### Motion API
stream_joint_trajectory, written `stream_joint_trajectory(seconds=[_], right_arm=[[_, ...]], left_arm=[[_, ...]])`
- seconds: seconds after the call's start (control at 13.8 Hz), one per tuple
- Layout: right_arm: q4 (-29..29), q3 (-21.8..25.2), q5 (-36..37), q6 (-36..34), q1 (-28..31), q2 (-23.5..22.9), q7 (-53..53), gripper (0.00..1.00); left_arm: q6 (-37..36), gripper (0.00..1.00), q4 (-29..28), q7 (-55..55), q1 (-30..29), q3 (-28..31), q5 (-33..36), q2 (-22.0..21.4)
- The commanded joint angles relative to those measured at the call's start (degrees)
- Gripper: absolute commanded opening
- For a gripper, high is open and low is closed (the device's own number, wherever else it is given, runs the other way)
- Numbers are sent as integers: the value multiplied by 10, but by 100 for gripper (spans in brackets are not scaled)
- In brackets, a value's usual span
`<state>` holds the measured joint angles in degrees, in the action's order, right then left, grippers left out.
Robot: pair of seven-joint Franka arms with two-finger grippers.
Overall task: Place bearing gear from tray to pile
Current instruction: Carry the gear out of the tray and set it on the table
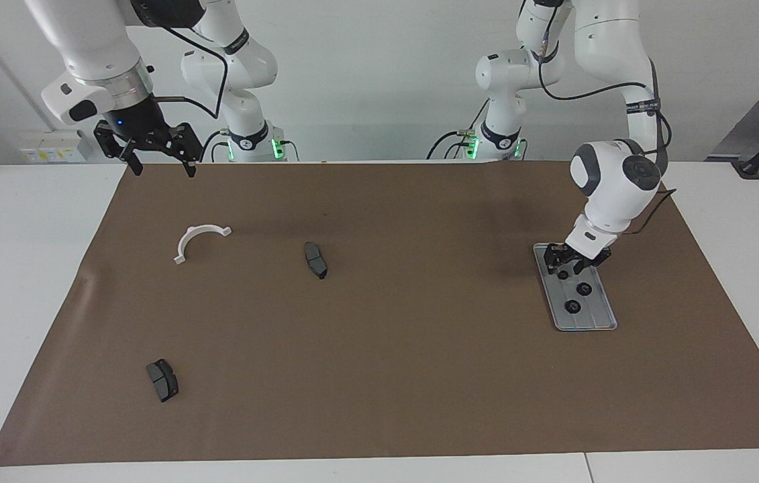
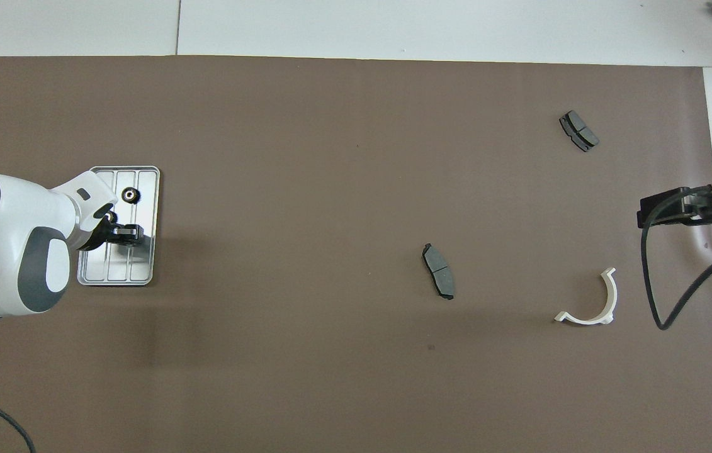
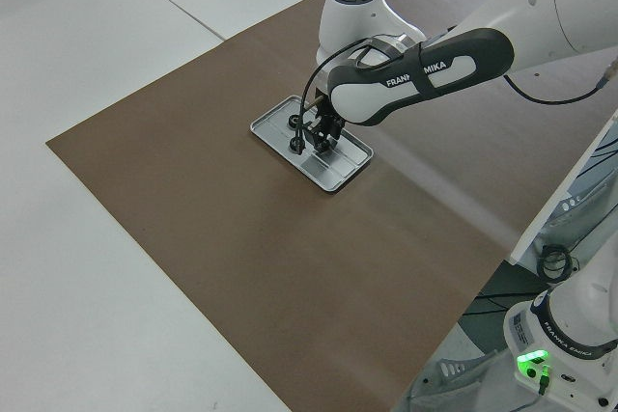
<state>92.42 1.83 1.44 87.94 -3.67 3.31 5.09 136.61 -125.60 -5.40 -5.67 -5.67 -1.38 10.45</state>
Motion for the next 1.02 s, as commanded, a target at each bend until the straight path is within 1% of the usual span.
stream_joint_trajectory(seconds=[0.0, 0.07, 0.22, 0.36, 0.44, 0.58, 0.8, 0.94], right_arm=[[15, -1, -10, 7, 3, 14, -12, 100], [15, -1, -10, 7, 3, 14, -12, 100], [15, -1, -10, 7, 3, 14, -12, 100], [15, -1, -10, 7, 3, 14, -12, 100], [15, -1, -10, 7, 3, 14, -12, 100], [15, -1, -10, 7, 3, 14, -12, 100], [15, -1, -10, 7, 3, 14, -12, 100], [15, -1, -10, 7, 4, 14, -12, 100]], left_arm=[[16, 47, -8, 2, -6, -2, -6, -1], [16, 45, -8, 2, -6, -2, -6, -1], [16, 37, -8, 2, -6, -2, -6, -1], [16, 32, -8, 2, -6, -2, -6, -1], [16, 31, -7, 2, -6, -2, -6, -1], [16, 25, -3, 2, -7, -2, -6, 0], [10, 24, 8, 3, -7, -2, -6, 2], [-12, 24, 48, 26, -1, -2, -6, 15]])
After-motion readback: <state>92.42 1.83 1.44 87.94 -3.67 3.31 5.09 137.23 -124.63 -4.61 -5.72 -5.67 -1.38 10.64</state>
